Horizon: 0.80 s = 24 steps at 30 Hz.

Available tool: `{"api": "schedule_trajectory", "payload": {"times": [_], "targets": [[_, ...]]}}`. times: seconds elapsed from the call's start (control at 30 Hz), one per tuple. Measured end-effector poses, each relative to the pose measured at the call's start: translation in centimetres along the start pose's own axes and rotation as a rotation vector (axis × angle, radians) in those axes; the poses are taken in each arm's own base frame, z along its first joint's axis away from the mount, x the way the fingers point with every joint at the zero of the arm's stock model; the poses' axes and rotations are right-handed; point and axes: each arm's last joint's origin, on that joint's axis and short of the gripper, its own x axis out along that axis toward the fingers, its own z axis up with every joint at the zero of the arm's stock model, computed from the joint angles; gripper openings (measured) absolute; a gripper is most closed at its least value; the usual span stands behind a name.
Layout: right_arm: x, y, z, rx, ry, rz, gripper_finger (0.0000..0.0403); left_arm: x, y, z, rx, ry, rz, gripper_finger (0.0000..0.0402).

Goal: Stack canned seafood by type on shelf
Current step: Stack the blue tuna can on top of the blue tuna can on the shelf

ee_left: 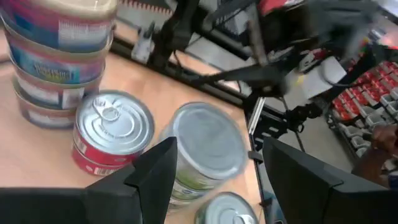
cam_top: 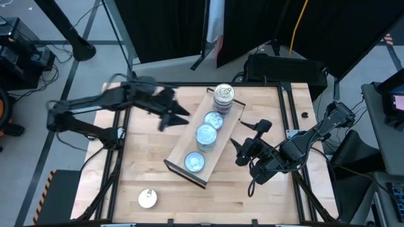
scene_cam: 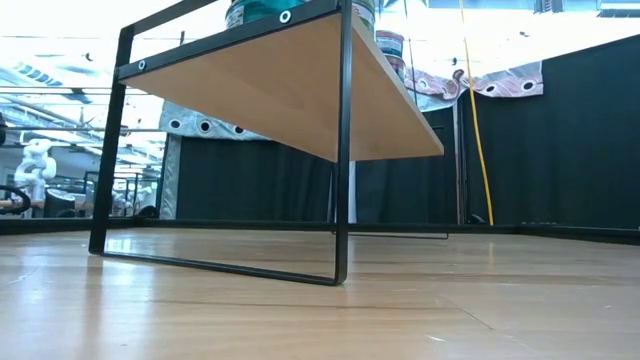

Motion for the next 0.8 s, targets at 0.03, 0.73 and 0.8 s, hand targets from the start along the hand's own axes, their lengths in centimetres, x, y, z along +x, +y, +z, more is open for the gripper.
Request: {"api": "schedule_trajectory", "payload": {"times": [0.03, 0.73, 0.8], "targets": [[0.0, 0.0, 0.0, 0.0, 0.004, 0.009, 0.0361, -1.1, -0.7, 0.2, 0.024, -0.015, 0.006, 0.0237], [-0.2, 0.3, -0.2, 0.247, 0.048, 0.085, 0.0361, -5.5, -13.0, -11.3, 0.212, 0.353, -0.042, 0.0154], [-0.2, 0.4, -0.2, 0.289, 0.076, 0.122, 0.0361, -4.1, -14.2, -13.0, 0.237, 0.419, -0.032, 0.0137]]}}
